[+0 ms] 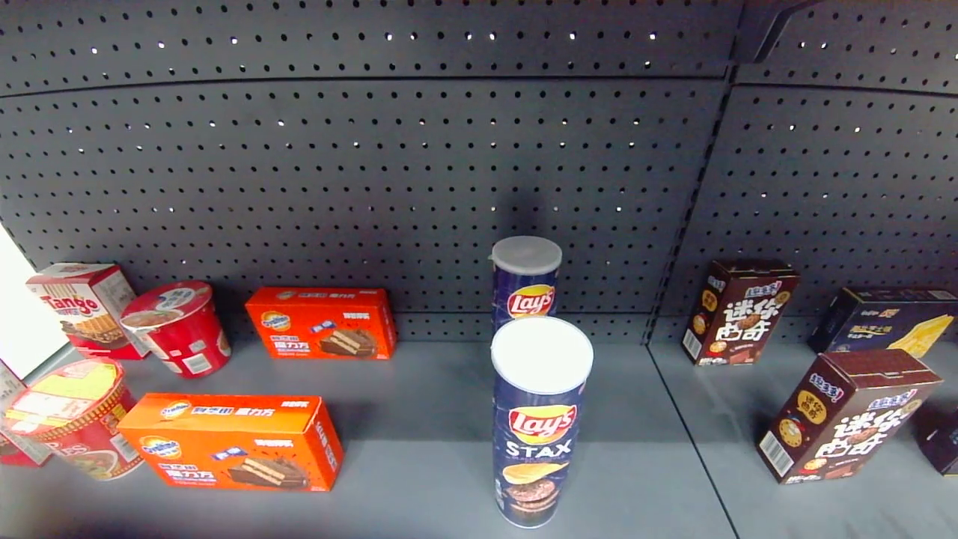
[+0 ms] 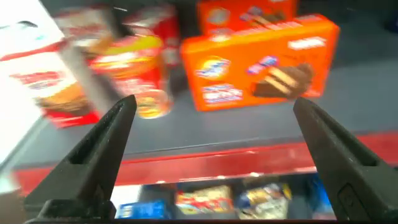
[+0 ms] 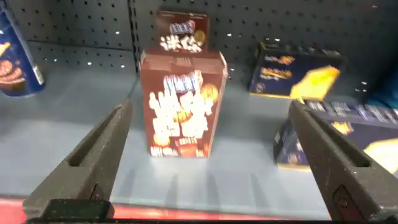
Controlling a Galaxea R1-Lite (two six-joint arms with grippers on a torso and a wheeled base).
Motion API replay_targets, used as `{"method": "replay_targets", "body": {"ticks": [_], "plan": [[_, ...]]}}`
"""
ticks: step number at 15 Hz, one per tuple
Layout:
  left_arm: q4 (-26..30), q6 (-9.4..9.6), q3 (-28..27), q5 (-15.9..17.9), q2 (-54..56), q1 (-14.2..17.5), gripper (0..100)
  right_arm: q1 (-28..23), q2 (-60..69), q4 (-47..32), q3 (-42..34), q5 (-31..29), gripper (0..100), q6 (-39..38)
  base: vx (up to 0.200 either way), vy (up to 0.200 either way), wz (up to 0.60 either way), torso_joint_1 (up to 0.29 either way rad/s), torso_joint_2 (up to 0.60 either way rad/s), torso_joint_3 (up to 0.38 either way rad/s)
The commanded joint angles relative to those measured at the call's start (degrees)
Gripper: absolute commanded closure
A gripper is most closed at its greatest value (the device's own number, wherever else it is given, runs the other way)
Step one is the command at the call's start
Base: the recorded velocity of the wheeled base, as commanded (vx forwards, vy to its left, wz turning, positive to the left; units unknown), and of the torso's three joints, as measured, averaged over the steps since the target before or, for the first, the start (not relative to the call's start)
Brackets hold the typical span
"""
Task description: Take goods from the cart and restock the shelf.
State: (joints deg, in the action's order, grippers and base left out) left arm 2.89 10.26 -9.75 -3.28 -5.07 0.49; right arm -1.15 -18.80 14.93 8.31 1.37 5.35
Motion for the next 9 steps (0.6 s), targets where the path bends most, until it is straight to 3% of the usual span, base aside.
{"method": "replay_targets", "body": {"ticks": [1,3,4,6,8,9], "plan": [[0.0,0.02,-0.1,-0.3,3.1,0.3,0,-1.7,14.4,-5.1,-5.7,0.3,0,0.0,0.000,0.000,0.00,0.000,0.00,0.000],[0.0,0.02,-0.1,-0.3,3.1,0.3,0,-1.5,15.0,-5.9,-7.3,-0.4,0,-0.1,0.000,0.000,0.00,0.000,0.00,0.000],[0.5,0.11,0.5,0.4,3.4,0.1,0,-1.5,14.9,-6.1,-8.3,-7.5,0,-0.3,0.000,0.000,0.00,0.000,0.00,0.000],[1.3,-0.07,3.1,0.5,4.6,-0.4,0,-1.5,14.9,-10.0,-8.3,-15.4,0,-3.3,0.000,0.000,0.00,0.000,0.00,0.000],[1.2,0.02,4.0,0.8,4.8,-0.4,0,-1.4,15.0,-10.8,-8.3,-15.9,0,-5.4,0.000,0.000,0.00,0.000,0.00,0.000],[1.1,-0.33,5.0,1.5,4.8,-0.4,0,-0.5,15.5,-11.2,-8.3,-9.5,0,-5.1,0.000,0.000,0.00,0.000,0.00,0.000]]}}
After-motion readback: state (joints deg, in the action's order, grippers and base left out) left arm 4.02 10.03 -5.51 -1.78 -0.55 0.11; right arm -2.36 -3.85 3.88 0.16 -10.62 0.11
